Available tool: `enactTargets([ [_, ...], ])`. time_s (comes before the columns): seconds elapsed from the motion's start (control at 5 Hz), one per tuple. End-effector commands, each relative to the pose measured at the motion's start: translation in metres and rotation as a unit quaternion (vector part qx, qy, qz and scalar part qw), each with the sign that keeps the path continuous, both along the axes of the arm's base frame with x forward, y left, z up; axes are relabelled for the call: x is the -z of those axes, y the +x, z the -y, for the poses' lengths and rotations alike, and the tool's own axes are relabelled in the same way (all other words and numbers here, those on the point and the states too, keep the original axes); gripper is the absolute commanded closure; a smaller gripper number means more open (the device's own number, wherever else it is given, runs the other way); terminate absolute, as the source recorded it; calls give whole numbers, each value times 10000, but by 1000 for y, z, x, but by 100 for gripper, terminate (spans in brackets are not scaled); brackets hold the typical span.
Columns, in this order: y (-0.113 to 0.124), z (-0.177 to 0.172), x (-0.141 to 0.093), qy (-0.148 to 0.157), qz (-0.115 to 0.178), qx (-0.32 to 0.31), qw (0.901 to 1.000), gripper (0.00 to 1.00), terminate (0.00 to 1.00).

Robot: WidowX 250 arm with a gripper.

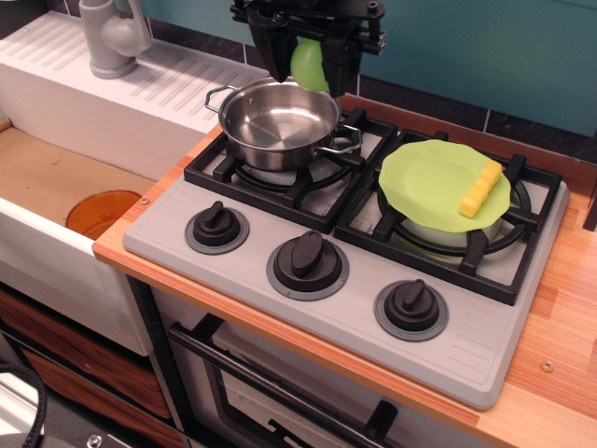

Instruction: Put fry on plate and smallpear in pot or pan on stove

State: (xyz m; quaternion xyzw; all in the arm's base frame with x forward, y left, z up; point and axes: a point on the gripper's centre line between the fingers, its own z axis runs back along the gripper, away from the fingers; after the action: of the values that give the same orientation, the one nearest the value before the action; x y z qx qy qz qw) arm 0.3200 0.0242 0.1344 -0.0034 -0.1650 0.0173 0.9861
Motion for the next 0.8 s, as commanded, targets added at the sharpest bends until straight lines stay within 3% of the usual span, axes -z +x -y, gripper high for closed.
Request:
enactTargets([
  [0.0,32,-18,10,46,542,170,9984,100,0],
  [0.6,34,-32,31,5,724,281,9970,100,0],
])
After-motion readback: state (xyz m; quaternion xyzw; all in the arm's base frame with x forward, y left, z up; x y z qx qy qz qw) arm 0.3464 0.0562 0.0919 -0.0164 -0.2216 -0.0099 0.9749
